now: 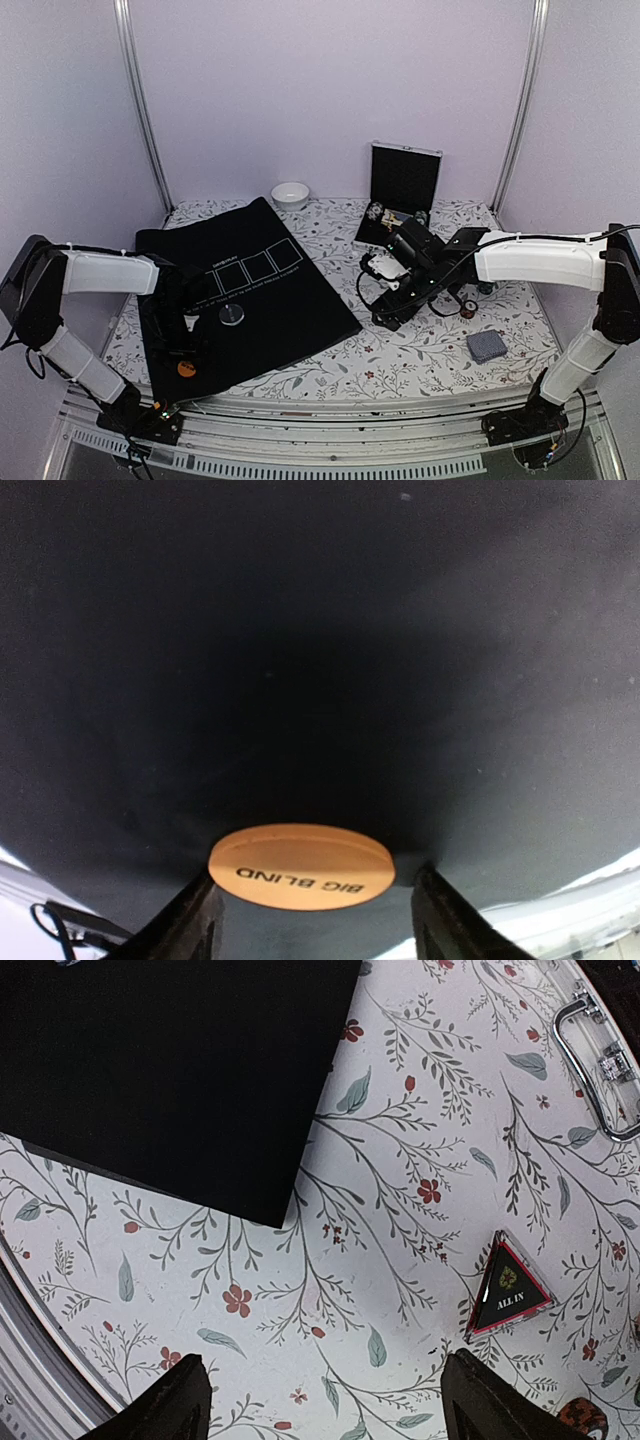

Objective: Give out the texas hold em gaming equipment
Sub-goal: Pick up the big blind button from the poker table mat.

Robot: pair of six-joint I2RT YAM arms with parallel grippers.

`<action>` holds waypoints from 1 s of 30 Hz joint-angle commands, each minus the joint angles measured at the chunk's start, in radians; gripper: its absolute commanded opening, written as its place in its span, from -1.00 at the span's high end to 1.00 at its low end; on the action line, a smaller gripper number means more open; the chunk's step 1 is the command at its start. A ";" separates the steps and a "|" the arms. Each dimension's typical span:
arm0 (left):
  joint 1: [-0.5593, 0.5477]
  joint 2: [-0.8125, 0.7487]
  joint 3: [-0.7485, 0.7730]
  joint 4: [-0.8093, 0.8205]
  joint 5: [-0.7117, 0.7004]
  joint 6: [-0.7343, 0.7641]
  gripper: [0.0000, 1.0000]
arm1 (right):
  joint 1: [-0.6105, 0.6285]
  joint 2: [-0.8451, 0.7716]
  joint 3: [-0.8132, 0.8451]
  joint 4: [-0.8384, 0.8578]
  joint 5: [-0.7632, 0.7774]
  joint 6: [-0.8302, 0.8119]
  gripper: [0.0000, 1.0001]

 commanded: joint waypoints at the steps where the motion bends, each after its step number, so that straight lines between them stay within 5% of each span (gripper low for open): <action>1: 0.011 -0.017 0.012 0.031 0.004 0.023 -0.26 | -0.005 -0.009 -0.016 0.018 -0.011 -0.010 -0.64; 24: 0.025 -0.026 0.022 -0.021 0.022 0.037 -0.36 | -0.018 -0.008 -0.014 0.011 -0.008 -0.013 -0.64; 30: 0.012 -0.007 0.022 -0.032 -0.005 0.022 -0.20 | -0.019 -0.005 -0.013 0.009 -0.010 -0.013 -0.64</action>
